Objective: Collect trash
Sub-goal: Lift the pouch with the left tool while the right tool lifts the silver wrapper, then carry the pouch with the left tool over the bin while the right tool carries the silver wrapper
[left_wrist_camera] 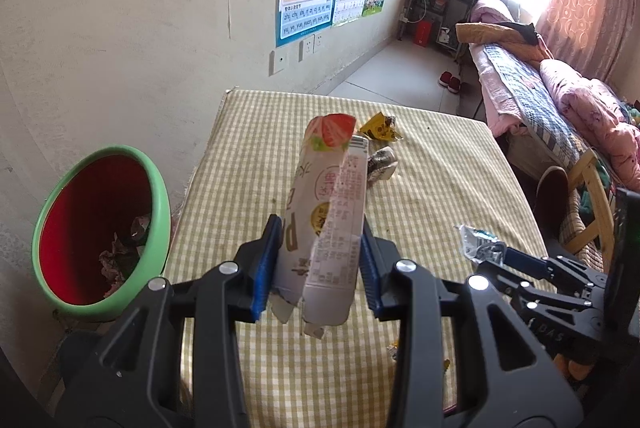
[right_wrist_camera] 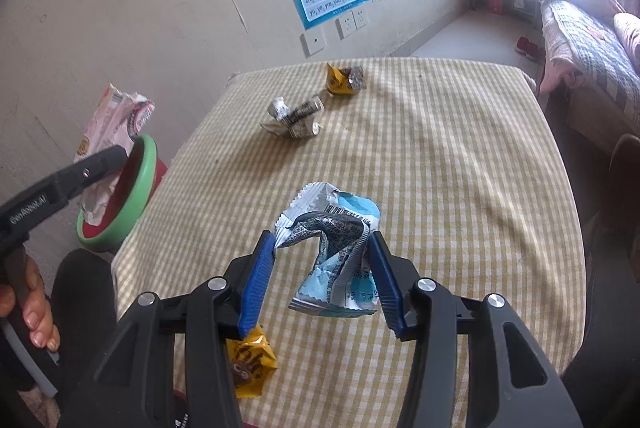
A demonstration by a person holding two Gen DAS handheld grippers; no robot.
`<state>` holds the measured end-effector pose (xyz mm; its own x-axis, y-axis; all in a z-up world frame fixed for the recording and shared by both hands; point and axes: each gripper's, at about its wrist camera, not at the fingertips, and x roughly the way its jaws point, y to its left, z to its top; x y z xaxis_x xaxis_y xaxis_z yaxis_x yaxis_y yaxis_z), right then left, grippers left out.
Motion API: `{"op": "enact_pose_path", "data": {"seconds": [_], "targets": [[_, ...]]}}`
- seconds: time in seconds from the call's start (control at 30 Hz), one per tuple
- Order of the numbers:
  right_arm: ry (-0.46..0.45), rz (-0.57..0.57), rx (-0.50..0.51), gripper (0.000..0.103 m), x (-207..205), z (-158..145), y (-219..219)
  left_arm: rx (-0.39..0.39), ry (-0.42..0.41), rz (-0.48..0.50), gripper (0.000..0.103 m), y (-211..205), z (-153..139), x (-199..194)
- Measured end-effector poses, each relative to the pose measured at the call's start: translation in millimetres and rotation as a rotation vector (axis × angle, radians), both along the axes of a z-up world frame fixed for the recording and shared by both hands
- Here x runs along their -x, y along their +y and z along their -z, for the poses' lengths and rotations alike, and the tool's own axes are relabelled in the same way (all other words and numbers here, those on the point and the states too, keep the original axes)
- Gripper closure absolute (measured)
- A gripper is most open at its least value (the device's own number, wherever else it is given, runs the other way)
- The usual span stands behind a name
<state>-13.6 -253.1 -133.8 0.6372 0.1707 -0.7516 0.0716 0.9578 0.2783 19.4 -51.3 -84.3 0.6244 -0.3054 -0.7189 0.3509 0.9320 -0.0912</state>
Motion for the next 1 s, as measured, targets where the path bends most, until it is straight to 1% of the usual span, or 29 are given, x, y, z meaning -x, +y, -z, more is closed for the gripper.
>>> {"op": "enact_pose_path", "data": {"seconds": [0.17, 0.4, 1.0], "targets": [[-0.038, -0.009, -0.006, 0.056, -2, -18, 6, 0.019, 0.000, -0.012, 0.067, 7, 0, 0], [-0.074, -0.056, -0.012, 0.056, -9, -39, 24, 0.035, -0.002, -0.030, 0.067, 15, -1, -1], [-0.092, -0.136, -0.011, 0.056, -22, -52, 58, 0.044, -0.009, -0.090, 0.067, 38, -3, -5]]}}
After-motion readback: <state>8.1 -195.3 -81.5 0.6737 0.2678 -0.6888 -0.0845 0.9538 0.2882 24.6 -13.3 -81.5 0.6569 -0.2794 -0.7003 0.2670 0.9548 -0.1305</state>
